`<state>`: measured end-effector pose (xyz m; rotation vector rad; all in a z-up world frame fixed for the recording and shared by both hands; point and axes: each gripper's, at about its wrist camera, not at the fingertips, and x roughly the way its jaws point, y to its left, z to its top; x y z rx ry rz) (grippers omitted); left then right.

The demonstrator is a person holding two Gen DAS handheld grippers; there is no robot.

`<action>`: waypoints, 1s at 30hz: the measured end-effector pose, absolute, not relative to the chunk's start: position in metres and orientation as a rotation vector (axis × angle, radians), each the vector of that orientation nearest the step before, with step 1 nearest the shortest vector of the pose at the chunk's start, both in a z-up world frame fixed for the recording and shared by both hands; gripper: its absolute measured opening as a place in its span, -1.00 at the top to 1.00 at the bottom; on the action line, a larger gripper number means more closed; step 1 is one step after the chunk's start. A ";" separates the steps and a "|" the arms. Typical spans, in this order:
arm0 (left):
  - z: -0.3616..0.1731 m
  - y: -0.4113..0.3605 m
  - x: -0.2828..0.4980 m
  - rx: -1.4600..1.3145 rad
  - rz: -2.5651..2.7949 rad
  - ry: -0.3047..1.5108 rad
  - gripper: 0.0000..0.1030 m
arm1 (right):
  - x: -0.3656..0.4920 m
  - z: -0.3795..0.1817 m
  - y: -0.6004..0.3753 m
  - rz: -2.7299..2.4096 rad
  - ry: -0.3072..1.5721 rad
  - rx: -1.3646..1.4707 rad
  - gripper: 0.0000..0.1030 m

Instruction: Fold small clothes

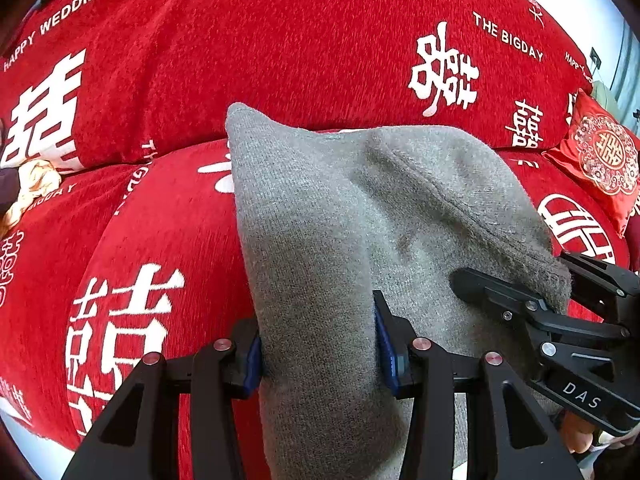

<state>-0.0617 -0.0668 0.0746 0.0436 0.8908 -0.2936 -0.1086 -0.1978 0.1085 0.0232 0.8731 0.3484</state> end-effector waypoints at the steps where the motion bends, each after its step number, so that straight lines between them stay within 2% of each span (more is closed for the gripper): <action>1: 0.073 -0.066 -0.064 0.043 -0.293 0.892 0.08 | -0.110 0.108 -0.197 0.349 0.873 0.021 0.30; 30: 0.056 -0.055 -0.096 0.030 -0.297 0.876 0.08 | -0.144 0.097 -0.184 0.351 0.847 -0.017 0.30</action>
